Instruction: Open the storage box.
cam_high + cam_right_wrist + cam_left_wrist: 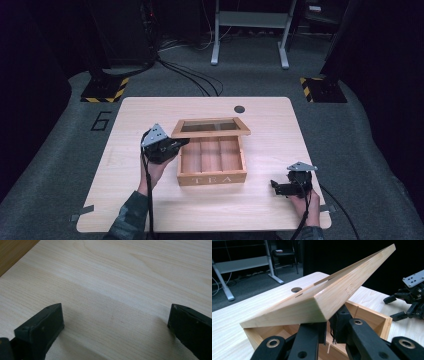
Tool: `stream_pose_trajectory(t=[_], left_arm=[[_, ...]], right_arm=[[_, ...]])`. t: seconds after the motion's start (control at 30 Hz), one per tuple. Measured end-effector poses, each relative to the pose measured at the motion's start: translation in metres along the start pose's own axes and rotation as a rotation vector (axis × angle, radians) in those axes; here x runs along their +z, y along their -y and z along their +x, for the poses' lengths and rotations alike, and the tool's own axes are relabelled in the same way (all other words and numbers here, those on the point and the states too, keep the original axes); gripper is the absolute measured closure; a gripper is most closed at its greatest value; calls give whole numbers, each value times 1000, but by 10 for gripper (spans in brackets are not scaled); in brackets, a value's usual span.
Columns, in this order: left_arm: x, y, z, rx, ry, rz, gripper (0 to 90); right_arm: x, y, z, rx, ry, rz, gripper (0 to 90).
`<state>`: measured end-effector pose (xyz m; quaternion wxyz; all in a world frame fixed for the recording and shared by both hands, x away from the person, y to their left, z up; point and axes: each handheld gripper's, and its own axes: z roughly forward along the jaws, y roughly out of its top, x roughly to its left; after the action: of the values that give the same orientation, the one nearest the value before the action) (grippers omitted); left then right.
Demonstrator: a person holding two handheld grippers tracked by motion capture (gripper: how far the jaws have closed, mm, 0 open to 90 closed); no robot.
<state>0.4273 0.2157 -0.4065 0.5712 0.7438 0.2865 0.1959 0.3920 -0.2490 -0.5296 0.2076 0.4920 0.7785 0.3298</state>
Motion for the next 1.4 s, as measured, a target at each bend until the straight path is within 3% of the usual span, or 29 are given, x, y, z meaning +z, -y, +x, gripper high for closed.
stream_pose_trajectory(t=[0.37, 1.4], left_arm=[[6, -12, 8, 29, -20, -1, 837], [21, -38, 29, 26, -55, -9, 842]], right_arm=[[0, 0, 0, 1, -1, 0, 0], [0, 0, 0, -4, -2, -1, 0]])
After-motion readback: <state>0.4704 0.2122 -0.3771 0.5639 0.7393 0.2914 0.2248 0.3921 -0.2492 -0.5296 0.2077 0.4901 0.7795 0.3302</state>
